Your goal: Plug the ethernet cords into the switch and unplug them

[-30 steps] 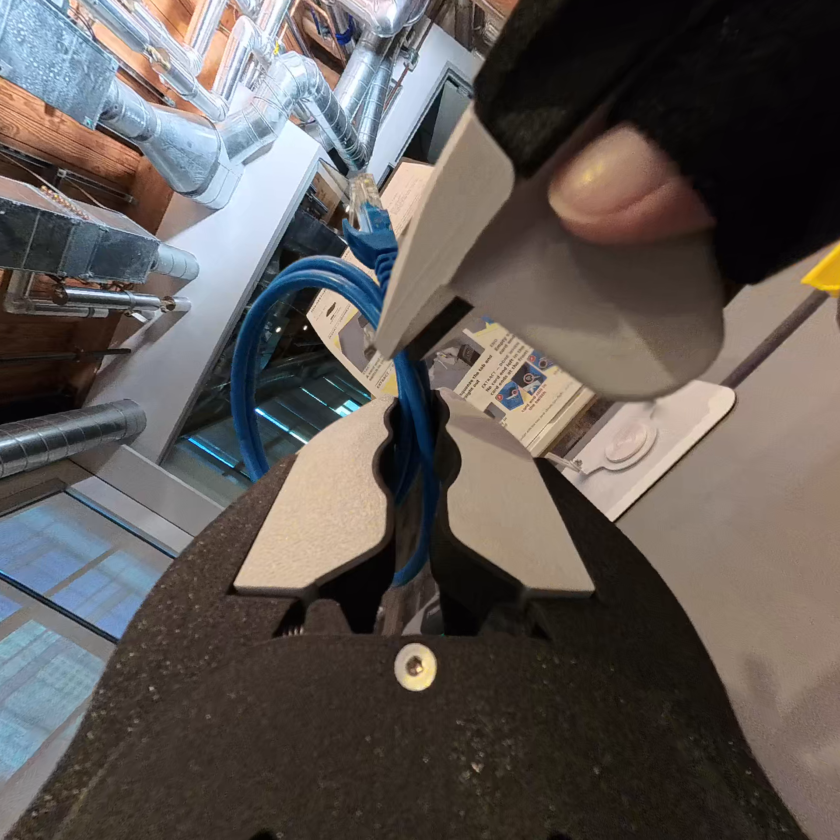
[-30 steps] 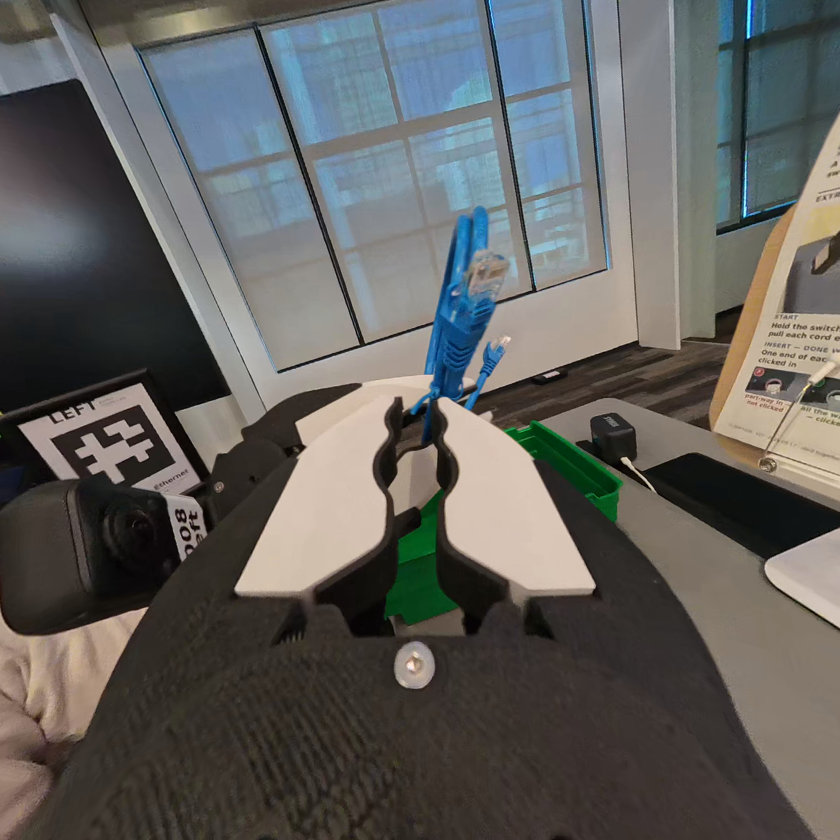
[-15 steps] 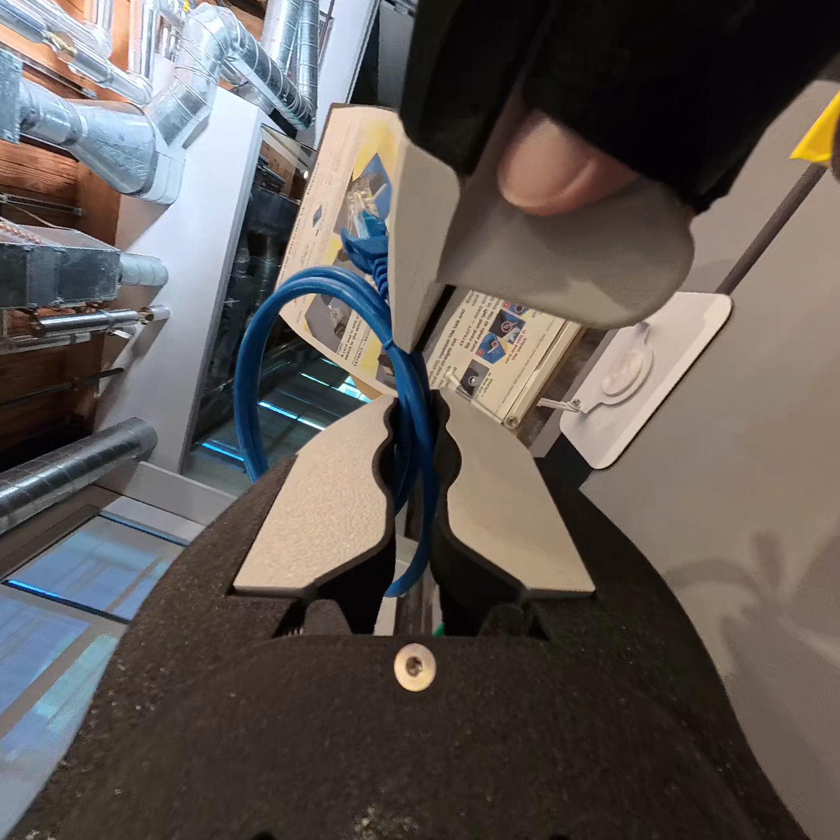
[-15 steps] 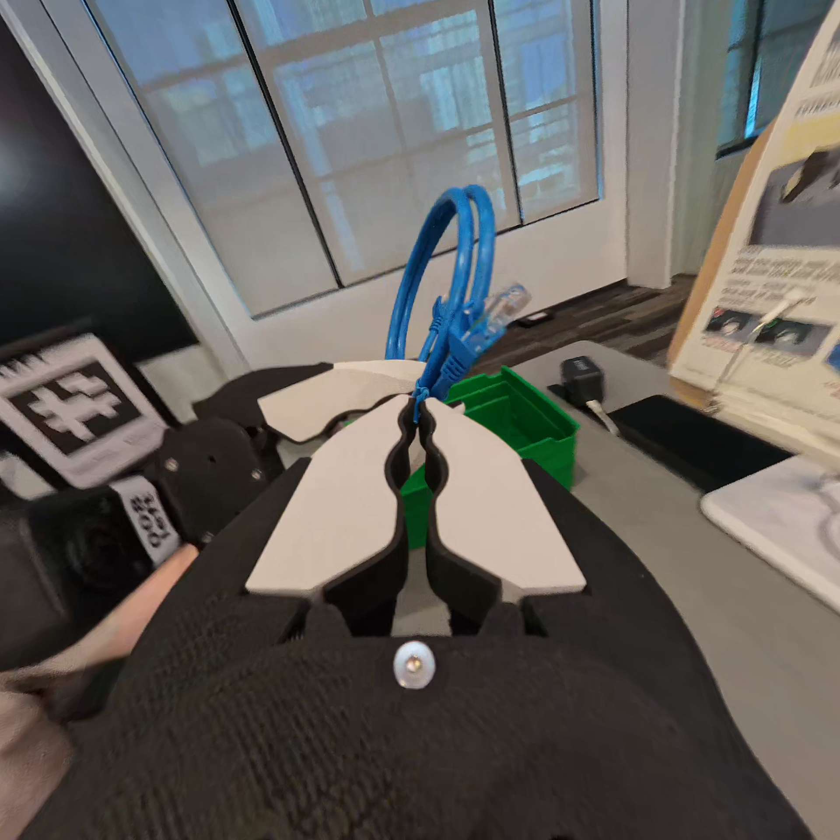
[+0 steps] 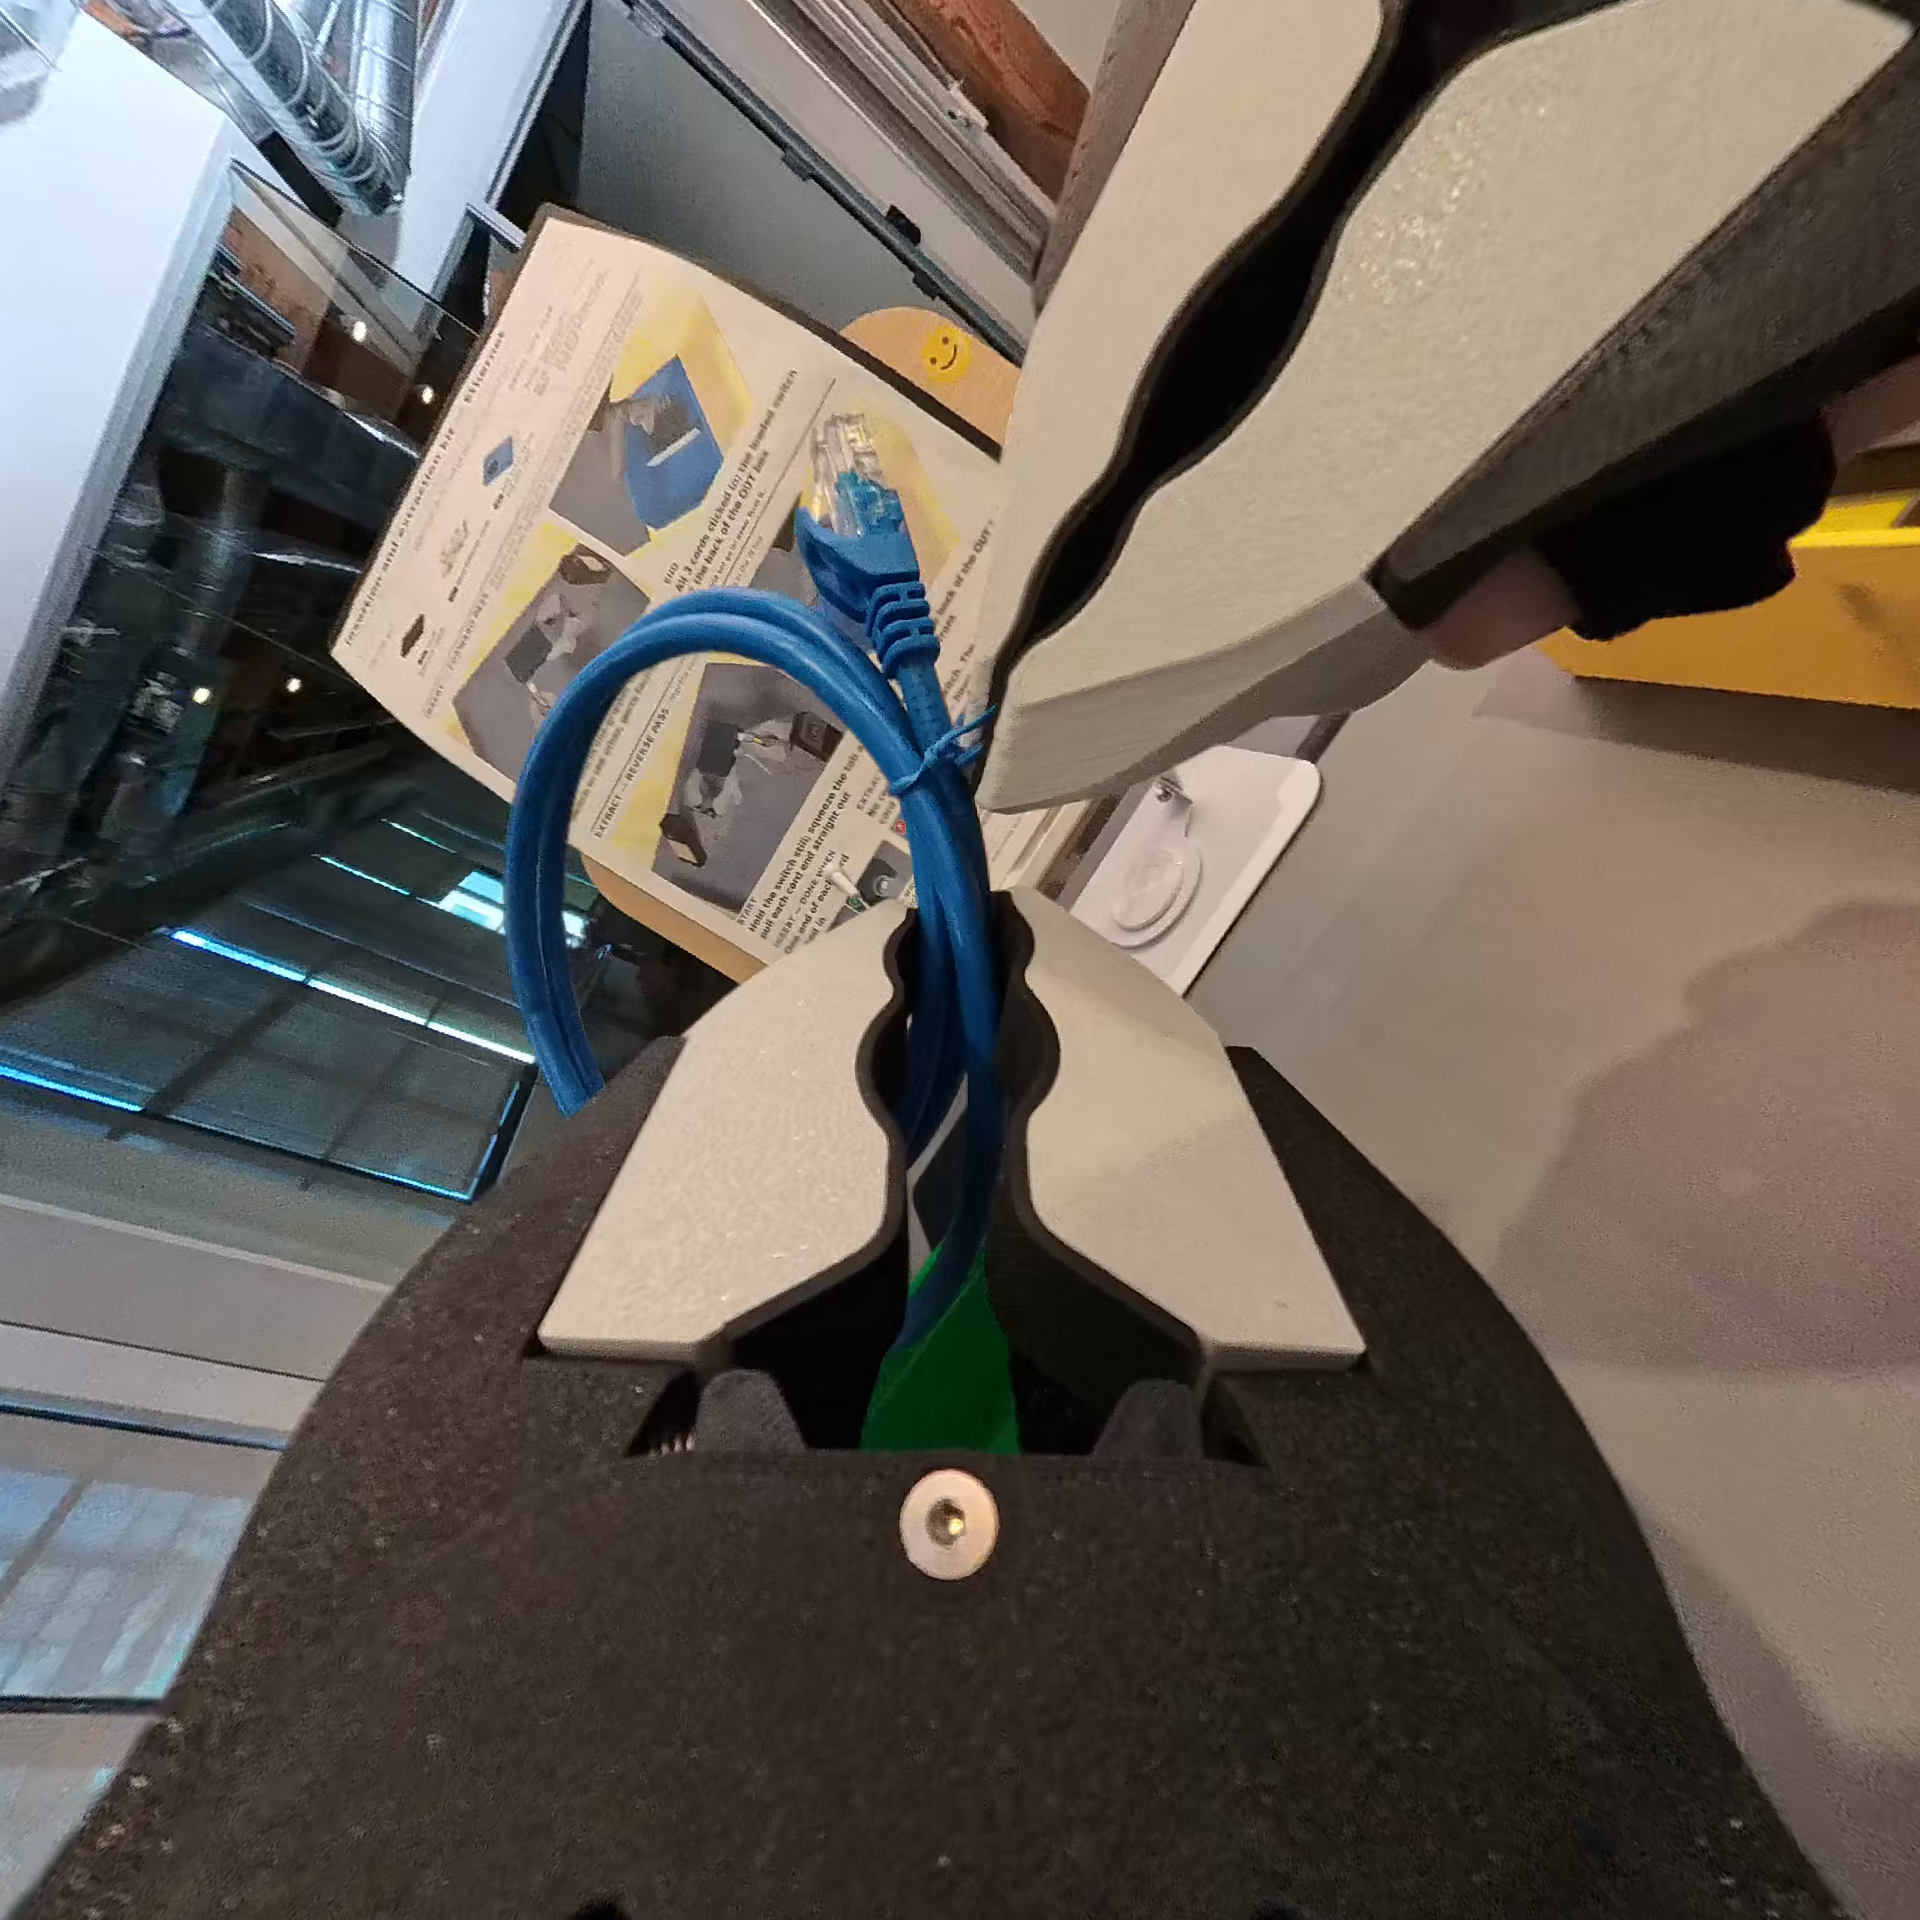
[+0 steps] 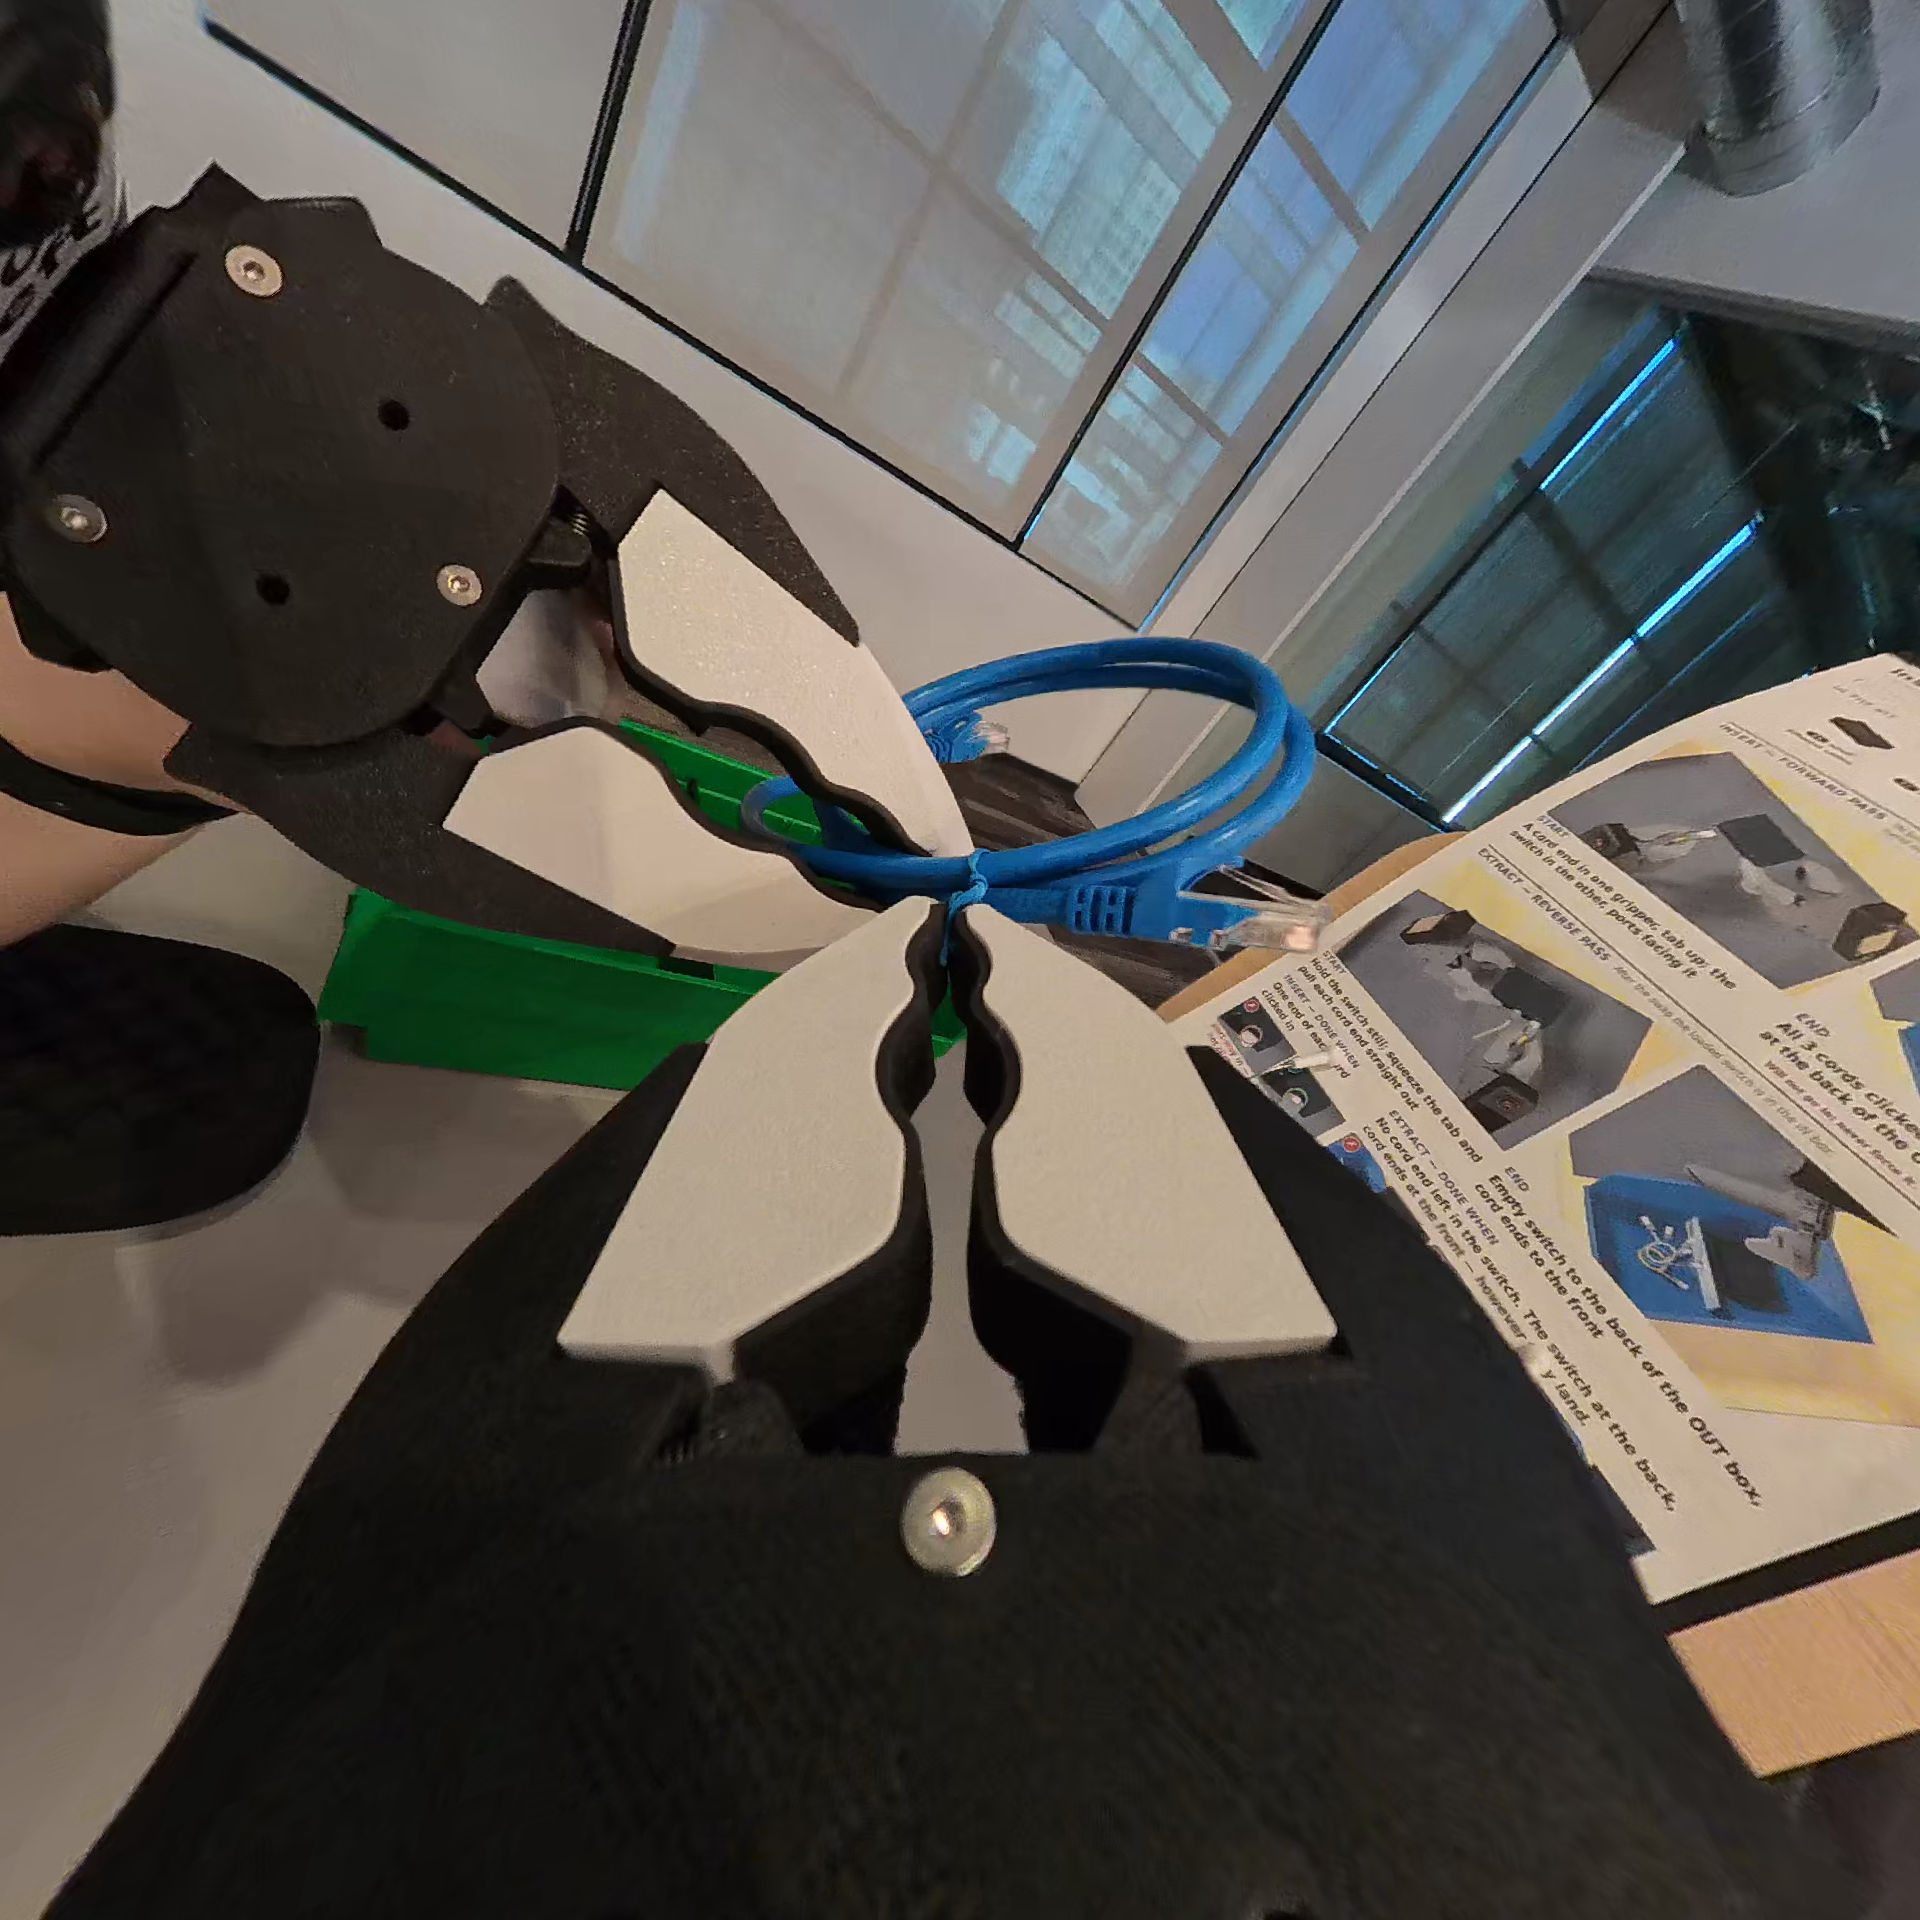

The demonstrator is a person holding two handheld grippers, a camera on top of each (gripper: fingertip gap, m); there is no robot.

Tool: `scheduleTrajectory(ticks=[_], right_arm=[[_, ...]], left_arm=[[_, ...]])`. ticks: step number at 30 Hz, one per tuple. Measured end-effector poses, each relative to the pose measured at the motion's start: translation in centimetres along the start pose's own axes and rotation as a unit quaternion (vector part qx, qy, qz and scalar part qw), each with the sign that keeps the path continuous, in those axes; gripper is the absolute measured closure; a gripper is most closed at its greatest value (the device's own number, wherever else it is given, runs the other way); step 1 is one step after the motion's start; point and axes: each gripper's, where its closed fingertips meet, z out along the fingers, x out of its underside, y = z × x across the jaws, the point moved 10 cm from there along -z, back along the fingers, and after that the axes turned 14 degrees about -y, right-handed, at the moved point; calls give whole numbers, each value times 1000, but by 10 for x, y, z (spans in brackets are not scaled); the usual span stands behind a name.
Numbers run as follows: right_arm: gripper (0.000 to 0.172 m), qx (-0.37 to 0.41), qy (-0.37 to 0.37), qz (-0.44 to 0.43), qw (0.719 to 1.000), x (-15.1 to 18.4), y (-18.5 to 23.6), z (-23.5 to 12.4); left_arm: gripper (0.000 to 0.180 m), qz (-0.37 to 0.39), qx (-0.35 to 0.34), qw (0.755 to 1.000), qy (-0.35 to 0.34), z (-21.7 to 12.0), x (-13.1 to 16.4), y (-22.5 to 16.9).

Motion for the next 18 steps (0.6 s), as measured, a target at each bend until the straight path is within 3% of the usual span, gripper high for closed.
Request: scheduleTrajectory(ticks=[14, 18], right_arm=[[170, 4, 25, -62, 998, -4, 5, -1], [170, -36, 93, -120, 988, -2, 13, 0]], left_arm=[[169, 16, -3, 1000, -3, -1, -2, -2], [169, 26, 57, 998, 22, -2, 3, -3]])
